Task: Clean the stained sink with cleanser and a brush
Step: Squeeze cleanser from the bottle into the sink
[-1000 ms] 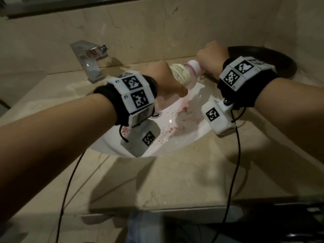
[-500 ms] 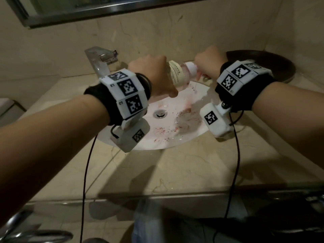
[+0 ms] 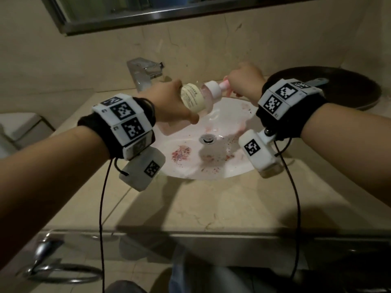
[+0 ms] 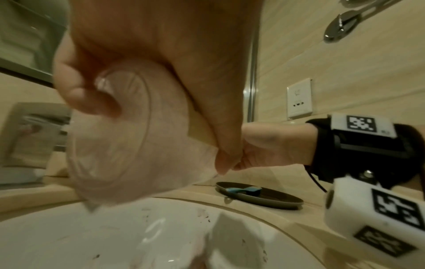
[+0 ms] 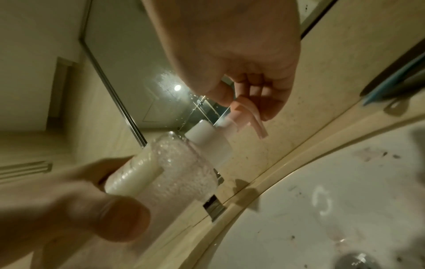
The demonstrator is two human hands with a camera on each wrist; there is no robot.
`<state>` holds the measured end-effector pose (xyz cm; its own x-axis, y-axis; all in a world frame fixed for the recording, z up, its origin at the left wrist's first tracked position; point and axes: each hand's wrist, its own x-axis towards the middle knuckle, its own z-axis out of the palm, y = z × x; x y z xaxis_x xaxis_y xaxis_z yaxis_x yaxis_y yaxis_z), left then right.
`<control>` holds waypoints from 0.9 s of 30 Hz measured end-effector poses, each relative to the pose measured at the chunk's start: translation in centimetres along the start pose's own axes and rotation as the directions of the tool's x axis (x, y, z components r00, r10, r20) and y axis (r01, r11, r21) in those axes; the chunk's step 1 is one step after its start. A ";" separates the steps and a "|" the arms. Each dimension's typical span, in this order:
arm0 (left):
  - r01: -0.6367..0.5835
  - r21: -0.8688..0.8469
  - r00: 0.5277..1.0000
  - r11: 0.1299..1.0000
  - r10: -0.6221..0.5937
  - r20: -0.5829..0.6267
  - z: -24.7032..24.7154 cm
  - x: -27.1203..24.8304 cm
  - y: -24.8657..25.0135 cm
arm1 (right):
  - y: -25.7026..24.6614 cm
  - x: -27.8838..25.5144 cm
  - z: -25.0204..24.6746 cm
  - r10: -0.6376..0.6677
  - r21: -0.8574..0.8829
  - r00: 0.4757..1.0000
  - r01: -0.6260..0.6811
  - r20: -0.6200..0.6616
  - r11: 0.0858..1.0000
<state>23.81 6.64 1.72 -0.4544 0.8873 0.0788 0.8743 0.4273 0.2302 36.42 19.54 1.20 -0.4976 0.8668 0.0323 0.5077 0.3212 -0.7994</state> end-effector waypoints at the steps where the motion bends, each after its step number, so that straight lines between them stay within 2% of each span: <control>1: 0.015 -0.040 1.000 0.999 -0.015 0.010 -0.3 -0.1 -0.8 | -0.4 0.2 0.5 -0.014 -0.001 0.999 0.014 0.035 1.000; 5: 0.066 -0.141 0.998 0.988 -0.063 0.028 -1.5 -0.7 -4.4 | -2.3 0.9 3.0 -0.101 0.086 0.995 0.100 0.007 0.991; 8: 0.139 -0.251 0.989 0.958 -0.145 -0.004 -1.9 -0.9 -7.4 | -3.9 1.0 4.9 -0.152 0.112 0.988 0.152 -0.013 0.982; 10: 0.219 -0.419 0.972 0.881 -0.236 0.010 -2.0 -1.2 -9.4 | -4.8 1.2 6.2 -0.176 0.106 0.984 0.171 0.034 0.980; 12: 0.279 -0.566 0.950 0.776 -0.308 0.046 -2.1 -1.6 -11.0 | -5.8 1.2 7.7 -0.178 0.062 0.968 0.169 0.177 0.984; 15: 0.261 -0.712 0.946 0.651 -0.321 0.054 -2.2 -2.1 -13.2 | -7.4 0.9 10.4 -0.160 0.110 0.917 0.128 0.365 0.986; 21: 0.187 -0.892 0.929 0.411 -0.369 0.025 -1.7 -1.4 -16.8 | -11.1 1.2 16.1 -0.142 0.273 0.849 -0.003 0.509 0.962; 23: 0.183 -0.903 0.925 0.389 -0.378 0.025 -1.7 -0.7 -17.6 | -12.2 1.3 17.5 -0.178 0.331 0.817 -0.017 0.548 0.943; 27: 0.180 -0.895 0.908 0.408 -0.419 -0.008 -2.0 1.3 -19.5 | -12.2 3.0 19.6 -0.238 0.406 0.786 -0.018 0.570 0.914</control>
<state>5.84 -0.88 -0.74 -0.7801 0.6255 -0.0166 0.1223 0.1785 0.9763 14.94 10.69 -0.70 -0.9129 0.3880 -0.1266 0.1874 0.1231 -0.9745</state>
